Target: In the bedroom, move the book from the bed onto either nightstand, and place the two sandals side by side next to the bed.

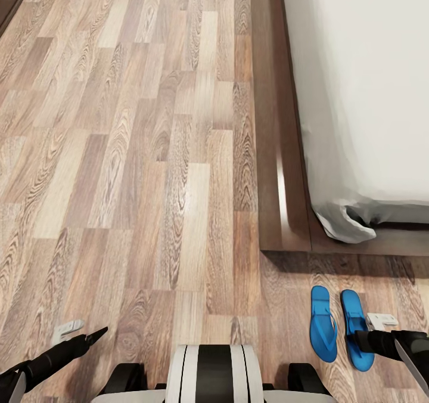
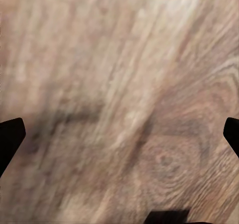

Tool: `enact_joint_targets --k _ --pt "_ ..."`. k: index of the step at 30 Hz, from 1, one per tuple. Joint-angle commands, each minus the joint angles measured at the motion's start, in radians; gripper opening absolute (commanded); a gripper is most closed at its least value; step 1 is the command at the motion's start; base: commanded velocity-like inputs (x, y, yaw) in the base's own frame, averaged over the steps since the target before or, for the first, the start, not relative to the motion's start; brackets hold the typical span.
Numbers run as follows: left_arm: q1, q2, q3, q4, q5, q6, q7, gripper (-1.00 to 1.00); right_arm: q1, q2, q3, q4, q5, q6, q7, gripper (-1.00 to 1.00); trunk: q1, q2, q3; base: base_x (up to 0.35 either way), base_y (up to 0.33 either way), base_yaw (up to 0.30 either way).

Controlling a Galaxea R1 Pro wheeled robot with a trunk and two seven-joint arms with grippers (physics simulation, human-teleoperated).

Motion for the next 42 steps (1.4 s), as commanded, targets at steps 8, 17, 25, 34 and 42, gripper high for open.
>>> enact_joint_targets --k 8,17,25,34,42 --pt "-0.001 -0.001 0.007 -0.001 -0.009 0.008 -0.008 1.00 0.000 0.000 -0.002 -0.001 -0.008 0.007 0.001 -1.00 0.000 0.000 -0.004 0.000 0.000 0.000" --pt "-0.001 -0.001 0.007 -0.001 -0.009 0.008 -0.008 1.00 0.000 0.000 -0.002 -0.001 -0.008 0.007 0.001 -1.00 0.001 -0.001 -0.012 0.000 0.000 0.000" --pt "-0.001 -0.001 0.007 -0.001 -0.009 0.008 -0.008 1.00 -0.001 0.000 -0.002 -0.001 -0.008 0.007 0.001 -1.00 0.002 -0.001 -0.020 0.000 0.000 0.000" --pt "-0.001 -0.001 0.007 -0.001 -0.009 0.008 -0.008 1.00 0.000 0.000 -0.002 -0.001 -0.008 0.007 0.001 -1.00 0.002 -0.001 -0.020 0.000 0.000 0.000" --pt "-0.001 -0.001 0.007 -0.001 -0.009 0.008 -0.008 1.00 -0.001 0.000 -0.002 -0.001 -0.008 0.006 0.001 -1.00 0.002 -0.001 -0.020 0.023 0.000 0.000"
